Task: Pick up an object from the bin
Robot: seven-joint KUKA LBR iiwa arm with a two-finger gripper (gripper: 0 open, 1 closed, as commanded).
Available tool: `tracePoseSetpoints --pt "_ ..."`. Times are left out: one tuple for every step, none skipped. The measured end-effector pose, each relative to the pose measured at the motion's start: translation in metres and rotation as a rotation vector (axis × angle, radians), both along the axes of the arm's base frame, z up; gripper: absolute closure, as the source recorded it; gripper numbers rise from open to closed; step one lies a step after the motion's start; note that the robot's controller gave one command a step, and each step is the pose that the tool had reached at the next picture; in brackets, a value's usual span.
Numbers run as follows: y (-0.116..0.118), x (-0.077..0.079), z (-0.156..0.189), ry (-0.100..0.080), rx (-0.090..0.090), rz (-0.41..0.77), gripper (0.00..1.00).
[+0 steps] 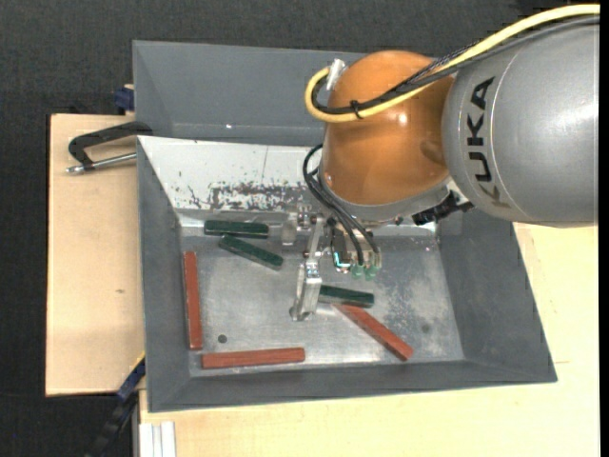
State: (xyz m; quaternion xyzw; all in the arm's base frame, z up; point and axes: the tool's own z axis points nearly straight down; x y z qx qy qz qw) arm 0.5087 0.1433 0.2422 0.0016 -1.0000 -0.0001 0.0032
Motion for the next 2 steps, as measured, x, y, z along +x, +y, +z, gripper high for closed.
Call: tracePoseSetpoints --pt "-0.001 0.002 0.004 -0.008 0.002 -0.002 0.0" --pt "-0.022 0.009 -0.03 -0.011 0.002 0.104 0.0"
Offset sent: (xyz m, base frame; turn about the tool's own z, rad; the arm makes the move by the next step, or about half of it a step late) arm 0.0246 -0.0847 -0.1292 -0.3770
